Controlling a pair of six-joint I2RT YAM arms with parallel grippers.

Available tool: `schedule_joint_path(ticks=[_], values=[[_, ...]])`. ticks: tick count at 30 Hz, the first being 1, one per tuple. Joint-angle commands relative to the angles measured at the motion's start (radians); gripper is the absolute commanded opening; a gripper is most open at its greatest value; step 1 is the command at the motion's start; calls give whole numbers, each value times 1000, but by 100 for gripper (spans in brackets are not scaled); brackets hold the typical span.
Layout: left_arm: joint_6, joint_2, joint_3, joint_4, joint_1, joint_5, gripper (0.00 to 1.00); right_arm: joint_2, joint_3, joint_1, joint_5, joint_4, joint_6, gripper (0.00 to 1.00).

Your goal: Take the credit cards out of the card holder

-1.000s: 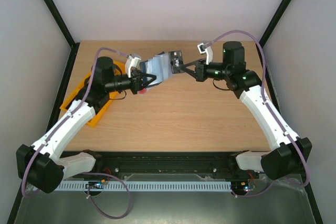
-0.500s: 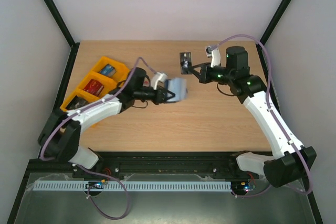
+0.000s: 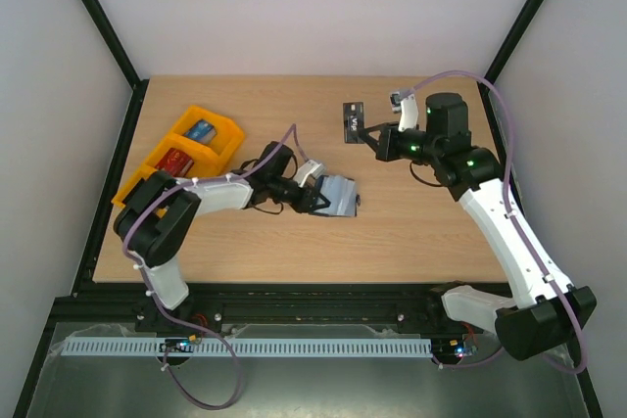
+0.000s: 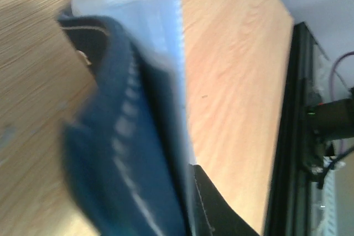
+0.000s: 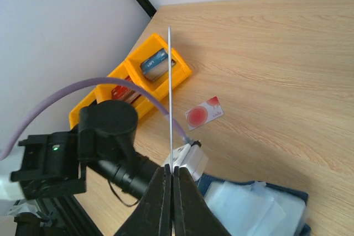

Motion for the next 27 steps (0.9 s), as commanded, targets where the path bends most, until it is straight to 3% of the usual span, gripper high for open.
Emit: schedule_joint_path(ticks=[1,5,7,11,14,15,19,22,25,27], values=[[68,72,13,-50,59,-12,16,20,10,-3,6,-16,10,2],[110,217,115,-242,122,-62,21,54,49,-4,0,-36,7,2],[102,232,124,-271,185,-44,29,67,73,-4,6,-53,1,2],[236,74,54,-274,244,-31,56,89,103,-4,0,-64,-9,2],[434,-67,61,-396,245,7,91,113,127,-4,-9,-69,-18,2],[505,-108,69,-451,244,32,98,123,137,-4,-13,-73,-21,2],[741,-258,140,-651,242,109,99,159,180,-3,-39,-94,-31,2],[887,-355,206,-727,242,87,99,173,198,-4,-81,-104,-29,2],[1054,-472,223,-673,229,-61,99,185,209,-4,-141,-123,-22,2],[1155,-566,176,-488,206,-215,99,189,216,-2,-183,-139,-21,2]])
